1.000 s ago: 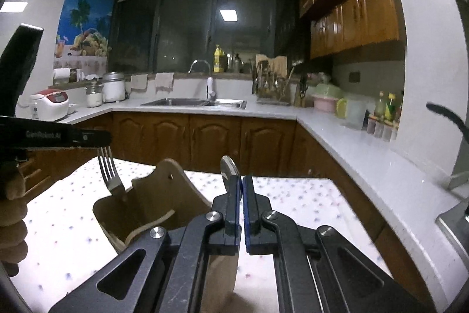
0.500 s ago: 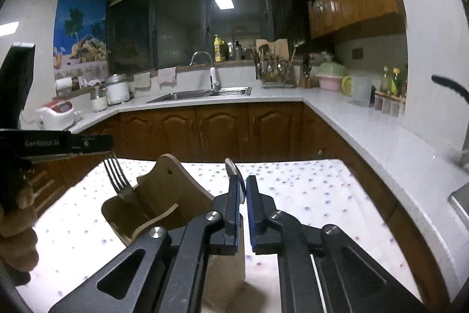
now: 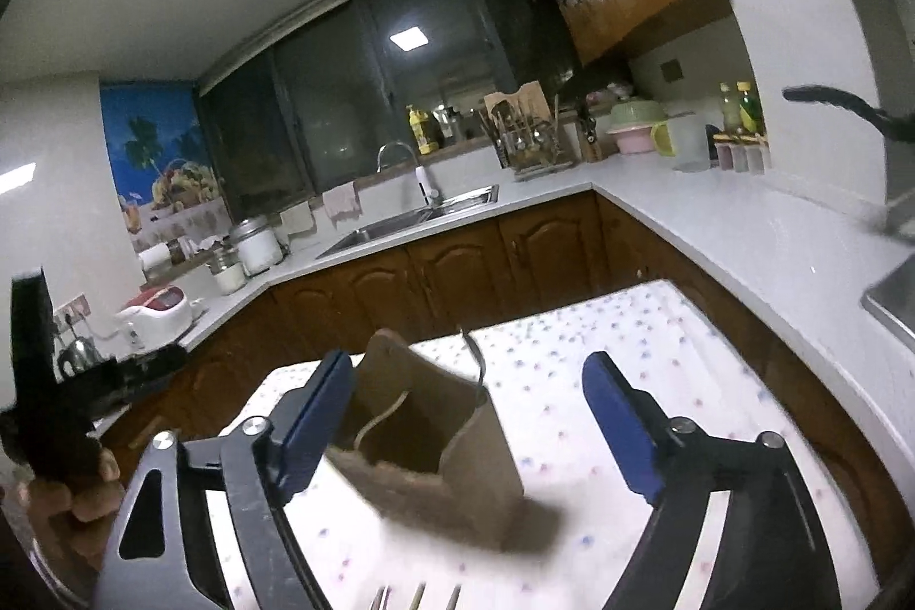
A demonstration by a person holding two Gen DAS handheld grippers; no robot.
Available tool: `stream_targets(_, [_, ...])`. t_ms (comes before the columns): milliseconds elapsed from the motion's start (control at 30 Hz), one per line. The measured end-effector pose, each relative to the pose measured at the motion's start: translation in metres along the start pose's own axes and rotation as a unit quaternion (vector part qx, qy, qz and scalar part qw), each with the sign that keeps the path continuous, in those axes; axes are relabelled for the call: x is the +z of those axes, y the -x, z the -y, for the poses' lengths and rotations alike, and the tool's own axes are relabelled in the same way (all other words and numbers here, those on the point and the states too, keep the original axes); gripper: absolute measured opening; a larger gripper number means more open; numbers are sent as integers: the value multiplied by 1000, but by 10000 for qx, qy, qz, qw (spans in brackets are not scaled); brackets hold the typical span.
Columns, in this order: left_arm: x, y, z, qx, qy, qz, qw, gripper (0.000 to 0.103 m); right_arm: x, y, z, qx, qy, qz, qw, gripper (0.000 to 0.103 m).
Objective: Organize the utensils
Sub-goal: 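Open both tools to drop the fork and spoon into the holder, then move both open tools back to the row of chopsticks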
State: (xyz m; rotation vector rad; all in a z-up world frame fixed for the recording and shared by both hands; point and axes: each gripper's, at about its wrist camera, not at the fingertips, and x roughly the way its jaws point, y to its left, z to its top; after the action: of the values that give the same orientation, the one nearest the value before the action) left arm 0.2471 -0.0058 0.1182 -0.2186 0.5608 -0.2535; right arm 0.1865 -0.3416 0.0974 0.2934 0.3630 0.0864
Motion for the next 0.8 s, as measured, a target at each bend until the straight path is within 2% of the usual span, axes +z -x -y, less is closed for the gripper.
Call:
stream_targets(233, [-57,23,-25,222,340,-420,9983,86,-35,39,3,50,-216,-330,9992,88])
stream_targets(433, [-103,41,-30,479,288,-636,9964,86,-72,63,7,-56,-406,-659,9970,88])
stream_targets(800, [-154,42,-38,836,166,-1095,9903,86,-131,79,14,-287,-459,-1183,9915,88])
